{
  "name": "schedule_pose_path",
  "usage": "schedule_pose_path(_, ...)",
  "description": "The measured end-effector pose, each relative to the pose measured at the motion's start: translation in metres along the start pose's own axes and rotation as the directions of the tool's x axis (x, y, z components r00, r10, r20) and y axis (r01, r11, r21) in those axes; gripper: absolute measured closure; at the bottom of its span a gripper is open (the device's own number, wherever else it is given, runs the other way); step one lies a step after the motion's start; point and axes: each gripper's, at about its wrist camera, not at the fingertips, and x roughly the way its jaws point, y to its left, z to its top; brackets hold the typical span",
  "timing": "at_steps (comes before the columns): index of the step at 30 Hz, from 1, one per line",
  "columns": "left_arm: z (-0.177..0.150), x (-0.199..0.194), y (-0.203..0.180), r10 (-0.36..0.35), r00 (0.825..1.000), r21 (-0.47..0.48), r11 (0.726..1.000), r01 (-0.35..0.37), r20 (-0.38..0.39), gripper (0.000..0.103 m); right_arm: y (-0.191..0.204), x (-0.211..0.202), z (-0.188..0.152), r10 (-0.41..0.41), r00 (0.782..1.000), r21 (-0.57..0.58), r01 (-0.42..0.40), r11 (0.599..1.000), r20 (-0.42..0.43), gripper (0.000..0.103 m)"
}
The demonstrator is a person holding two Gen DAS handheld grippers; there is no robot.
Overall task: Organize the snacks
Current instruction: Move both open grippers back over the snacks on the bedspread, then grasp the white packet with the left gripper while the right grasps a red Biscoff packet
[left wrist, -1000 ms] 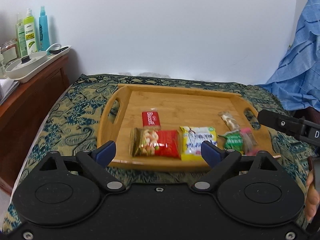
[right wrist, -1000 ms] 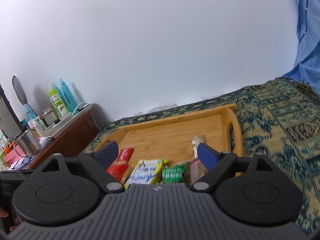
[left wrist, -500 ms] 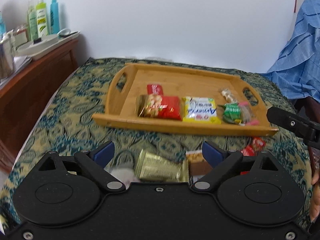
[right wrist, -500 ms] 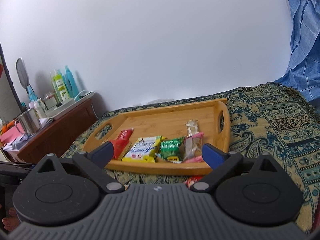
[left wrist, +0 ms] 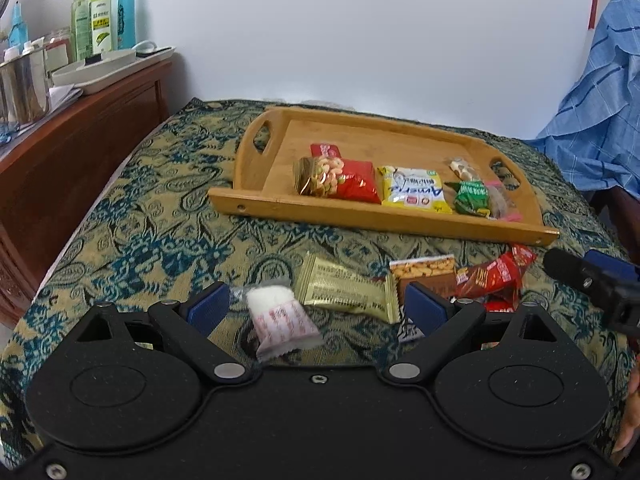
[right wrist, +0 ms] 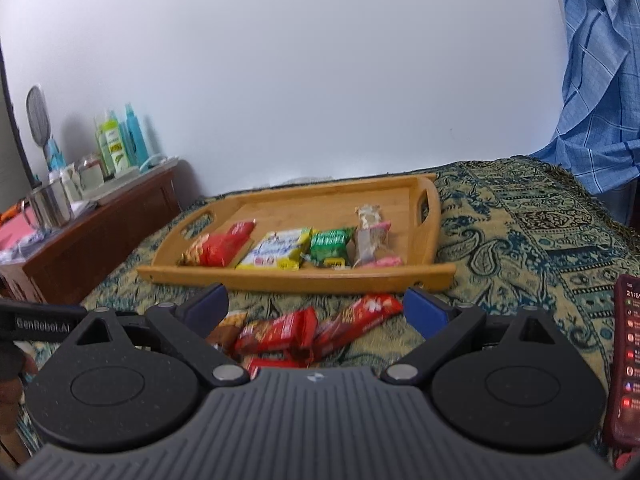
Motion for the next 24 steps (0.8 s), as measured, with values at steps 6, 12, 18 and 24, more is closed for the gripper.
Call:
schedule_pose_path(6,-0.016,-0.007,0.008,0.005,1.0,-0.007,1.0,-0.005,-0.001,0.009,0.025,0.0,-0.022,-0.005,0.999,-0.096,0.0,0.995,-0.052,0.007)
schedule_pose_path(12,-0.02,0.003,0.012,0.059,0.998,0.003,0.998,-0.059,-0.002,0.012,0.037,0.005,-0.033,-0.029,0.997,-0.137,0.019,0.99,-0.073,0.007)
schedule_pose_path(18,-0.019,0.02,0.009,0.074,0.997,0.018,0.997,-0.074,-0.003,0.023,0.039,0.014,-0.035,-0.025,0.995,-0.125,0.013,0.992,-0.098,0.007)
schedule_pose_path(24,-0.025,0.035,0.008,0.126,0.992,0.031,0.992,-0.126,0.0,0.023,0.042,0.026,-0.039,-0.025,0.991,-0.104,0.011,0.994,-0.131,0.007)
